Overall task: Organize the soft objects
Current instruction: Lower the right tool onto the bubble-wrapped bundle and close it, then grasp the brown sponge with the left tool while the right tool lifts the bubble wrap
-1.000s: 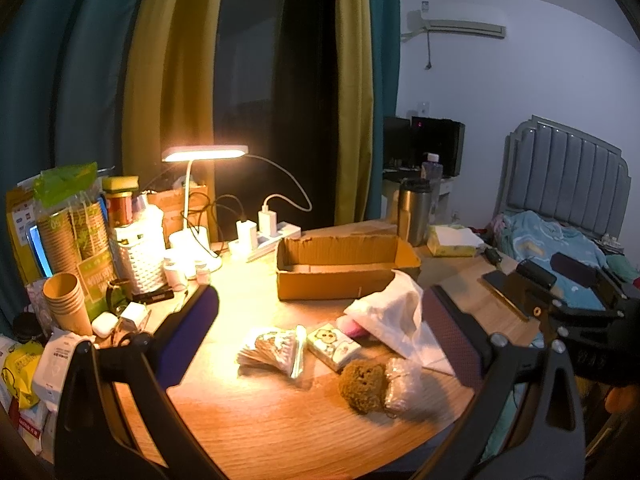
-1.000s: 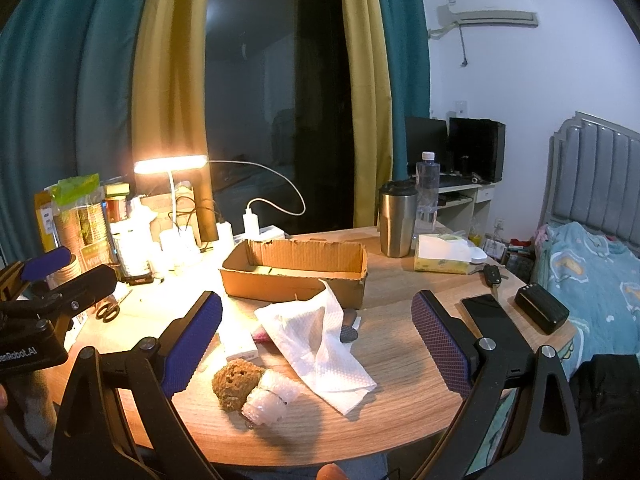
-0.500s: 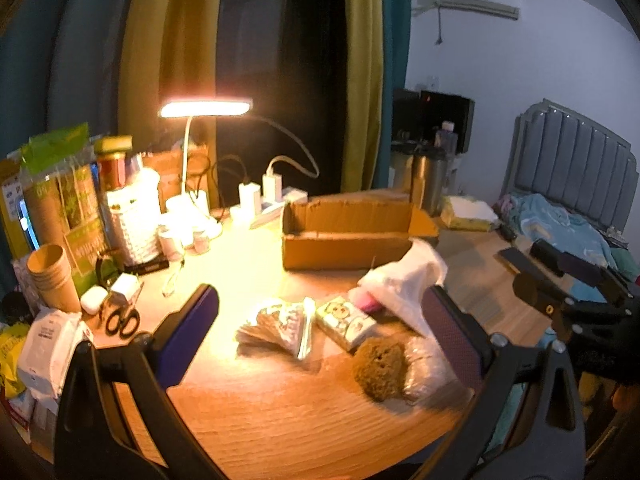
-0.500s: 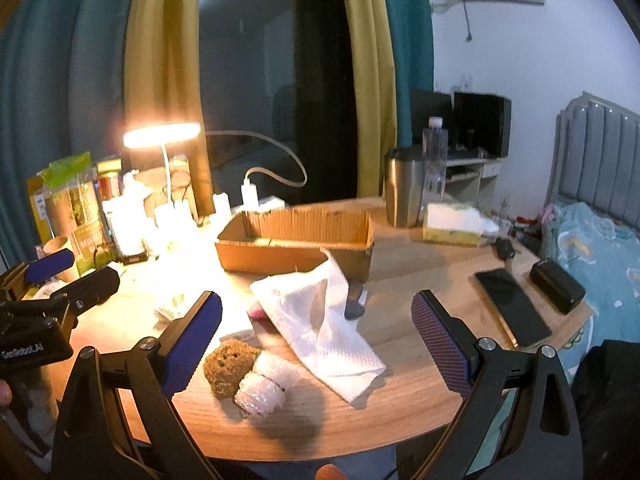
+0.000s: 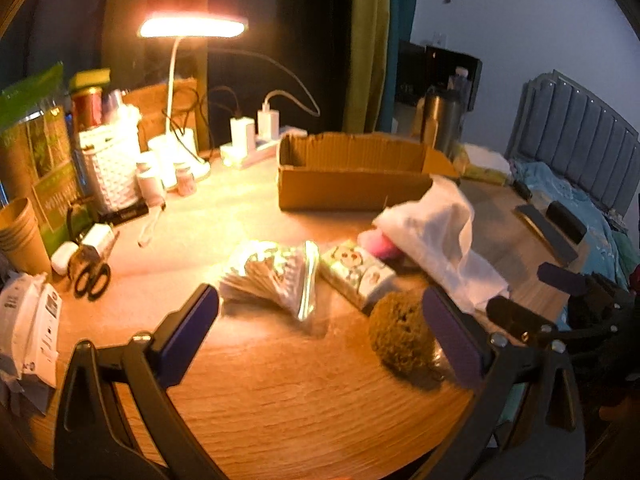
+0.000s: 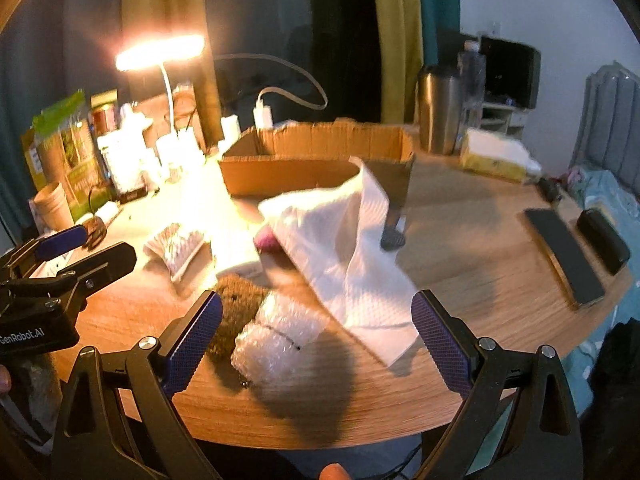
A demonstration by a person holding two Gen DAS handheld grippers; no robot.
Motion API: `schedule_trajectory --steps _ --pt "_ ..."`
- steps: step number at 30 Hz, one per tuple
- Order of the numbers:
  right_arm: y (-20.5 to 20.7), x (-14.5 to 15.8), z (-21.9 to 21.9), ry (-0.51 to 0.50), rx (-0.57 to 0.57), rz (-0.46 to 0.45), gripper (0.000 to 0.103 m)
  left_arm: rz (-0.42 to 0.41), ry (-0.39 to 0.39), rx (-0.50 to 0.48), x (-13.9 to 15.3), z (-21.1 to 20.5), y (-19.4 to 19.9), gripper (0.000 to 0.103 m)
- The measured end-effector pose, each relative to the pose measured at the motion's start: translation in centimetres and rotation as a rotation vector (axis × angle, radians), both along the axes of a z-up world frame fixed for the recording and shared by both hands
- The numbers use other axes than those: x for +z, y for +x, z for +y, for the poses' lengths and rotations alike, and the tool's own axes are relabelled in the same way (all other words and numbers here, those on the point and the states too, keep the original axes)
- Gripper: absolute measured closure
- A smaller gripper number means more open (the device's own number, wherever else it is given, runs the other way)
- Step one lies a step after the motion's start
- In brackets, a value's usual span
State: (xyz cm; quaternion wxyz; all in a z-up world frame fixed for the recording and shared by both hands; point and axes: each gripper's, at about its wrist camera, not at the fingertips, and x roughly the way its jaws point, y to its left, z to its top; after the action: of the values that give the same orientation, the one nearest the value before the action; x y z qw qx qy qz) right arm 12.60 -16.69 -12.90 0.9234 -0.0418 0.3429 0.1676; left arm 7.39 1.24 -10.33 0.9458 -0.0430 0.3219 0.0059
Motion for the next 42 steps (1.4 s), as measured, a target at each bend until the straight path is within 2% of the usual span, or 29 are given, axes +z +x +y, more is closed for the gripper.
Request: schedule_trajectory --steps 2,5,10,12,14,16,21,29,33,36,38,40,42 --pt "0.3 -0.7 0.3 -0.002 0.012 0.023 0.007 0.021 -0.002 -0.005 -0.8 0.0 0.4 0.001" --pt "0.7 -1.6 0.7 -0.011 0.022 0.056 0.019 0.05 -0.004 -0.011 -1.8 -0.1 1.0 0.001" --pt "1.5 -3.1 1.1 -0.005 0.046 0.112 0.023 0.094 -0.005 -0.017 -3.4 -0.1 1.9 0.001" --pt "1.8 -3.7 1.4 -0.003 0.06 0.135 0.029 0.108 -0.006 -0.021 -3.8 0.0 2.3 0.001" --pt "2.1 -4.3 1.6 0.0 0.08 0.155 0.031 0.117 -0.001 -0.026 -4.1 -0.2 2.8 0.001" --pt "2.3 -4.5 1.7 0.013 0.105 0.168 0.04 0.124 0.003 -0.034 -4.3 -0.4 3.1 0.001" --pt "2.4 -3.9 1.1 0.034 0.109 0.146 0.05 0.133 -0.006 -0.049 -4.4 -0.7 3.8 0.001" --pt "2.7 -1.0 -2.1 0.121 0.072 0.063 0.05 0.169 0.03 -0.108 -5.0 -2.6 4.8 0.001" --pt "2.7 -0.6 -2.8 0.135 0.064 0.049 0.05 0.19 0.043 -0.152 -5.4 -3.7 5.2 0.002" --pt "2.8 -0.7 -3.1 0.14 0.063 0.051 0.05 0.221 0.053 -0.185 -6.1 -4.7 5.5 0.017" --pt "2.8 -0.6 -3.1 0.143 0.067 0.046 0.05 0.245 0.063 -0.203 -6.6 -5.3 5.7 0.021" --pt "2.6 -0.4 -3.1 0.146 0.071 0.037 0.05 0.262 0.065 -0.216 -7.0 -5.6 5.8 0.036" --pt "2.5 -0.3 -3.1 0.146 0.073 0.032 0.05 0.276 0.064 -0.23 -7.4 -5.8 5.9 0.046"
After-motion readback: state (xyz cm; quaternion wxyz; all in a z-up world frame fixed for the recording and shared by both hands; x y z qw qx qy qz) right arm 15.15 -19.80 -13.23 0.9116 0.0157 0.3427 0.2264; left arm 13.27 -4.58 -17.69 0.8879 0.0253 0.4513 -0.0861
